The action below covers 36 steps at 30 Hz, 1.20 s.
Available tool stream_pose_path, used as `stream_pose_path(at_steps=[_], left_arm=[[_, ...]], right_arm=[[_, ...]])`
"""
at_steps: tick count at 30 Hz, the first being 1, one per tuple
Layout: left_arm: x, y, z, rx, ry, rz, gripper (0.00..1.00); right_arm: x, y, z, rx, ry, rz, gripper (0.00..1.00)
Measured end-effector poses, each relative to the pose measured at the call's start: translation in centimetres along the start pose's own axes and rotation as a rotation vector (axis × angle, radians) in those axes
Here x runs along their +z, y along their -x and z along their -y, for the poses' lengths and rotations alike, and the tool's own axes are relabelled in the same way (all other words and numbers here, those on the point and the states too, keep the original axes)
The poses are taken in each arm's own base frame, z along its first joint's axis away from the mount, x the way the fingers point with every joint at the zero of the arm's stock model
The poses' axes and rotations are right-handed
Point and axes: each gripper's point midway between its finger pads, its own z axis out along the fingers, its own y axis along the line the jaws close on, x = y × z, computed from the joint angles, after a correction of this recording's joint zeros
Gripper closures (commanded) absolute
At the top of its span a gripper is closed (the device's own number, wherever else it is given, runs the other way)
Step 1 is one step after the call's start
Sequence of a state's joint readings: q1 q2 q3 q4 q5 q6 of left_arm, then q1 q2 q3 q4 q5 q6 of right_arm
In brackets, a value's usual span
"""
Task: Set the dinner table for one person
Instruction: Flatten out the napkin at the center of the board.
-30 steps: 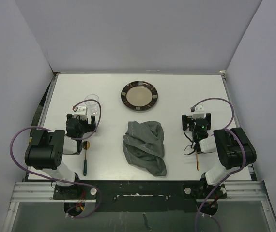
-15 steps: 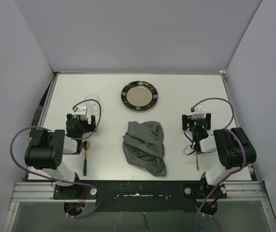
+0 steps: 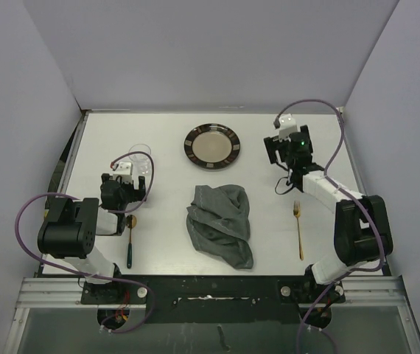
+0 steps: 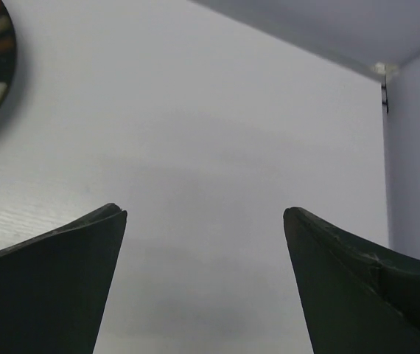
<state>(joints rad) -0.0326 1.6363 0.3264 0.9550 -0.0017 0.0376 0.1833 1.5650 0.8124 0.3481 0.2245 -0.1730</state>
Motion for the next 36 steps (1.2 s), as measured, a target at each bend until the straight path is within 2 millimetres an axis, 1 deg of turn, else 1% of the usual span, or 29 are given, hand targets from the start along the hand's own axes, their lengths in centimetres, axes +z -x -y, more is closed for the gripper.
stream_pose_path(at_steps=[2, 4, 6, 7, 9, 11, 14, 16, 19, 22, 27, 32, 34, 36], left_arm=[[0.0, 0.0, 0.0, 0.0, 0.0, 0.0, 0.02], [0.0, 0.0, 0.0, 0.0, 0.0, 0.0, 0.02], [0.0, 0.0, 0.0, 0.0, 0.0, 0.0, 0.02], [0.0, 0.0, 0.0, 0.0, 0.0, 0.0, 0.02], [0.0, 0.0, 0.0, 0.0, 0.0, 0.0, 0.02], [0.0, 0.0, 0.0, 0.0, 0.0, 0.0, 0.02], [0.0, 0.0, 0.0, 0.0, 0.0, 0.0, 0.02], [0.0, 0.0, 0.0, 0.0, 0.0, 0.0, 0.02], [0.0, 0.0, 0.0, 0.0, 0.0, 0.0, 0.02], [0.0, 0.0, 0.0, 0.0, 0.0, 0.0, 0.02], [0.0, 0.0, 0.0, 0.0, 0.0, 0.0, 0.02], [0.0, 0.0, 0.0, 0.0, -0.001, 0.0, 0.02], [0.0, 0.0, 0.0, -0.001, -0.004, -0.001, 0.02], [0.0, -0.1, -0.1, -0.001, -0.002, -0.005, 0.02]], right_arm=[[0.1, 4.1, 0.1, -0.04, 0.056, 0.006, 0.11], [-0.5, 7.2, 0.1, -0.063, 0.123, -0.001, 0.11], [-1.4, 8.7, -0.4, -0.078, 0.196, -0.019, 0.11], [-2.0, 8.8, -0.9, -0.087, 0.24, -0.038, 0.11], [-3.4, 7.6, -2.0, -0.105, 0.322, -0.098, 0.1], [-5.3, 5.5, -3.1, -0.121, 0.408, -0.184, 0.1], [-7.6, 3.5, -3.6, -0.135, 0.469, -0.268, 0.1], [-8.9, 3.1, -3.5, -0.142, 0.481, -0.294, 0.1], [-10.1, 3.1, -3.2, -0.146, 0.487, -0.31, 0.1], [-10.5, 2.9, -3.1, -0.147, 0.489, -0.322, 0.1], [-10.3, 2.6, -2.8, -0.157, 0.472, -0.328, 0.1], [-10.3, 0.8, -3.0, -0.16, 0.463, -0.365, 0.09], [-10.3, 0.6, -3.0, -0.157, 0.462, -0.372, 0.09], [-10.5, 0.8, -2.9, -0.154, 0.46, -0.365, 0.09]])
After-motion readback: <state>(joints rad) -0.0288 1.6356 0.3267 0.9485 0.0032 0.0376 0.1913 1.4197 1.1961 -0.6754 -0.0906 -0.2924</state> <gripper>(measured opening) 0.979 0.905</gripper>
